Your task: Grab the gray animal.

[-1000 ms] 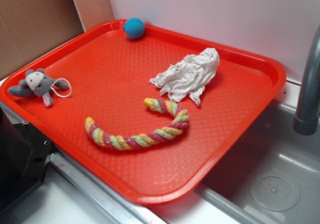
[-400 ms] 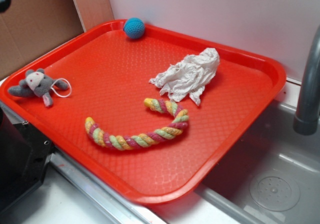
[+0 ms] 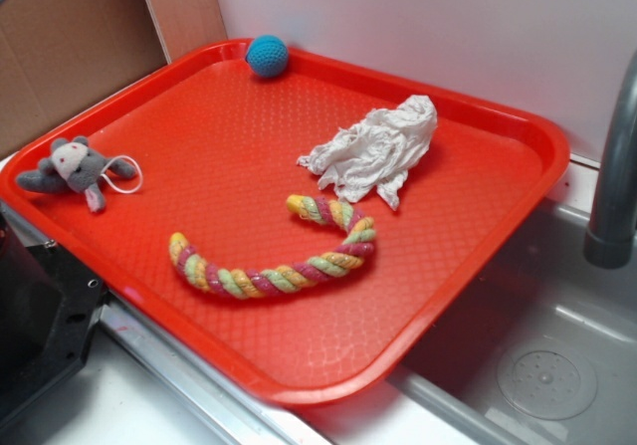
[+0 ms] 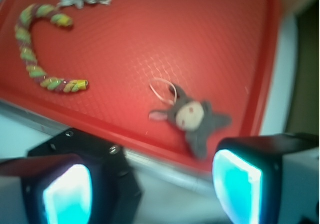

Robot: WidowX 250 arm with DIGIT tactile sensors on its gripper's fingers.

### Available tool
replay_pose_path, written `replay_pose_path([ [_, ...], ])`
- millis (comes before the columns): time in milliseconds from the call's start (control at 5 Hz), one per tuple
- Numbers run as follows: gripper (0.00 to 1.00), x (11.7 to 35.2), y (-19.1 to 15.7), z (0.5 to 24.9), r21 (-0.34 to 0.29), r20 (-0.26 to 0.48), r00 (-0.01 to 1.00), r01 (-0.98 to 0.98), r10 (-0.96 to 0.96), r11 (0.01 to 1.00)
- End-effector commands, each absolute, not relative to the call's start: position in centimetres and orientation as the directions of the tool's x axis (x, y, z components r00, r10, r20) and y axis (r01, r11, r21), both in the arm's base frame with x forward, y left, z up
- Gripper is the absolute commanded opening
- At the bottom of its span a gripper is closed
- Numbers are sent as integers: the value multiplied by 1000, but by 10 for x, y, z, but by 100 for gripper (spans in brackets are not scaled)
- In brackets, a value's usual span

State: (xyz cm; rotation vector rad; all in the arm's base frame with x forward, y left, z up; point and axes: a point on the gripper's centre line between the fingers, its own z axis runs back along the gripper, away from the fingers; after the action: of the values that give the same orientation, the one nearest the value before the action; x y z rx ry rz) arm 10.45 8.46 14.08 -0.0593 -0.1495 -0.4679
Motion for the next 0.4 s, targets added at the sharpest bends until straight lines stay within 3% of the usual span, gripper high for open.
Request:
replay_pose_path([
  [0,100,133,108,99,77,158,740,651,-654,755],
  [200,100,138,112,77,98,124,701,695,-702,712],
])
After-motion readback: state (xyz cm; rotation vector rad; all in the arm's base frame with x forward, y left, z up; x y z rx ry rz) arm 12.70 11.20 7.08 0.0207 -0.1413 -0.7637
